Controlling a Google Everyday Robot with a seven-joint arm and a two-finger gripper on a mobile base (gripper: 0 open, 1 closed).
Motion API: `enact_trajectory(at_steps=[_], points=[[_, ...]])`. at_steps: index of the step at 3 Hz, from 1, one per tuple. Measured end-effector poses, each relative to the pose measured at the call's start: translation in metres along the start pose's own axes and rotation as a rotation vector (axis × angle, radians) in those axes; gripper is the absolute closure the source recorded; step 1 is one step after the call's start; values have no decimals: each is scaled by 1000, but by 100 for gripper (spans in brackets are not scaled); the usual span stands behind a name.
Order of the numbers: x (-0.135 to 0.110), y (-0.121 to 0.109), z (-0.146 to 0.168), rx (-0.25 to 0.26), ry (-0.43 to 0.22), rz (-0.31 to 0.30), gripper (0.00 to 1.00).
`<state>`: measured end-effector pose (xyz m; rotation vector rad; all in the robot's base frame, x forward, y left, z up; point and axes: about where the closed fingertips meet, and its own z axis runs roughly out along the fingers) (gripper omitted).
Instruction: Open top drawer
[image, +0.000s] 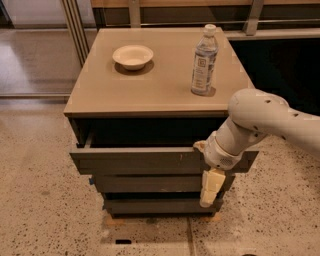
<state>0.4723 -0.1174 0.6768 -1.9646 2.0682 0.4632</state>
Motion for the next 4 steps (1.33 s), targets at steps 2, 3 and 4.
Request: enact_trajectory(at_steps=[2, 3, 4], points=[[0, 43, -12, -126, 13, 16, 0], [0, 45, -13, -134, 15, 15, 0], [0, 38, -15, -85, 16, 6, 0]])
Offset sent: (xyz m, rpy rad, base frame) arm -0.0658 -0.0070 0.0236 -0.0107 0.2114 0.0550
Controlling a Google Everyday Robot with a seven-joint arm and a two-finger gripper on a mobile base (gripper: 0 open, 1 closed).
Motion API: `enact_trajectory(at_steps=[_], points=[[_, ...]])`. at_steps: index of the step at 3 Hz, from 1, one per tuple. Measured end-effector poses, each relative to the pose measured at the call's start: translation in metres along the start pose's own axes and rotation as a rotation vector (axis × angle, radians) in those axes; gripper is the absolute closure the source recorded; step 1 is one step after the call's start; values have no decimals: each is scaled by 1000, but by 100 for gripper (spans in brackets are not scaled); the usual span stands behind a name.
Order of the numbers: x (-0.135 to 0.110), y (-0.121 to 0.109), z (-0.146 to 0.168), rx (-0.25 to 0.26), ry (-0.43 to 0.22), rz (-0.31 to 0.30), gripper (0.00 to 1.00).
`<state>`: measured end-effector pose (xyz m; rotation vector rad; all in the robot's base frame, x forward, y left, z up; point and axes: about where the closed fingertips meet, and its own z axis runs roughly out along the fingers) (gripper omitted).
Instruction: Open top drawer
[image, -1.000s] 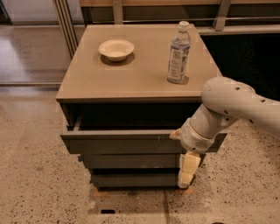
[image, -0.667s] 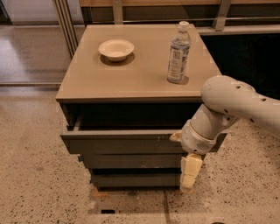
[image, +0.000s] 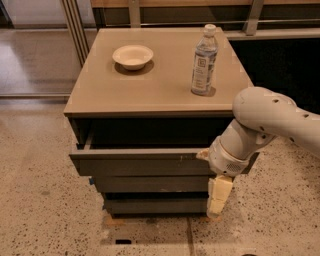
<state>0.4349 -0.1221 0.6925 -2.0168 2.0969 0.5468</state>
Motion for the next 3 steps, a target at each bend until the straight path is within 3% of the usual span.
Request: enact_trajectory(at_steps=[1, 2, 3], points=[[-1, -26, -11, 113, 14, -30, 0], [0, -45, -15, 174, 19, -52, 0], [6, -66, -6, 176, 11, -50, 0]])
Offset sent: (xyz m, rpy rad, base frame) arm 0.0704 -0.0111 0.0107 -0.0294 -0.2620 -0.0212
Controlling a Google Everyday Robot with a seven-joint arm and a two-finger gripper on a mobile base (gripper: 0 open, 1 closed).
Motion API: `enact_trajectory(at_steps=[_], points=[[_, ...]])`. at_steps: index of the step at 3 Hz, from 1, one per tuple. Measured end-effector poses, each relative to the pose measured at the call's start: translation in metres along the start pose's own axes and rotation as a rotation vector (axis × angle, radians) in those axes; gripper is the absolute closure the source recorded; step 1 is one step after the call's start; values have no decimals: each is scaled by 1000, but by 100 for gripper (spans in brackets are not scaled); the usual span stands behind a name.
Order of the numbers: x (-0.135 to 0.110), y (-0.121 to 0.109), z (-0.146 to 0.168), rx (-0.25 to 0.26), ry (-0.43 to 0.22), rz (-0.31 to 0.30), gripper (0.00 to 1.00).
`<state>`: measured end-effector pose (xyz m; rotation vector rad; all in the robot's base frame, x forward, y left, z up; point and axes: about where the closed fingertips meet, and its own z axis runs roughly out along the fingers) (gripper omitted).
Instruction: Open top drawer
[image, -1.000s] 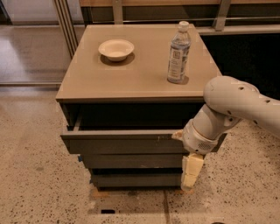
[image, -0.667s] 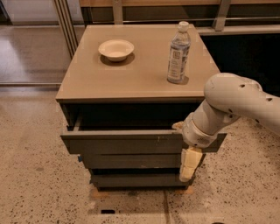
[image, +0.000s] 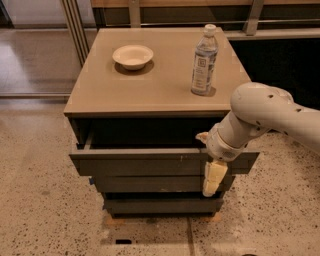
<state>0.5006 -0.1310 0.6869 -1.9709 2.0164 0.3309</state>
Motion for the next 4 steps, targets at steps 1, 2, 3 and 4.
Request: enact_trajectory(at_steps=[1, 2, 3, 4], points=[[7, -15, 18, -22, -3, 6, 0], [9, -19, 27, -41, -4, 9, 0], [3, -13, 27, -63, -6, 2, 0], [-6, 3, 25, -104, 1, -11, 0]])
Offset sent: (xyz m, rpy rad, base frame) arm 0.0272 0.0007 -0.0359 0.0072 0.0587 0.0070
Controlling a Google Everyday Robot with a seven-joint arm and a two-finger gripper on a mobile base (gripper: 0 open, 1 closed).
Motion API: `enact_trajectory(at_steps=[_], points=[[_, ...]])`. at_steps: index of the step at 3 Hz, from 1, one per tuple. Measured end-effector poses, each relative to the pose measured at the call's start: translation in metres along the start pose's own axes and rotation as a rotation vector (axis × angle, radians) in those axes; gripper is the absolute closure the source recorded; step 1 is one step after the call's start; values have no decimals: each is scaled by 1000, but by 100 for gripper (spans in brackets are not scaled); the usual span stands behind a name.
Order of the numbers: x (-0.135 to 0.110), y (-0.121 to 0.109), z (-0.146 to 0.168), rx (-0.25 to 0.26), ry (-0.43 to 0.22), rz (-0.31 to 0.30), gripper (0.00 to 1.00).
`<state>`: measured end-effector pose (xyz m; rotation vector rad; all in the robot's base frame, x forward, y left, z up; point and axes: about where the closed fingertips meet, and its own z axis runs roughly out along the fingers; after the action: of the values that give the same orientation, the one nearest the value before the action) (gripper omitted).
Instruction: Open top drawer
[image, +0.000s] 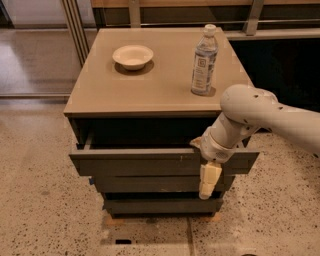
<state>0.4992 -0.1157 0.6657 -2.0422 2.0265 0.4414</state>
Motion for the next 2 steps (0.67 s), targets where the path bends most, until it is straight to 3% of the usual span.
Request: enact_trajectory(at_steps=[2], points=[[-12, 41, 9, -167, 23, -3, 0]])
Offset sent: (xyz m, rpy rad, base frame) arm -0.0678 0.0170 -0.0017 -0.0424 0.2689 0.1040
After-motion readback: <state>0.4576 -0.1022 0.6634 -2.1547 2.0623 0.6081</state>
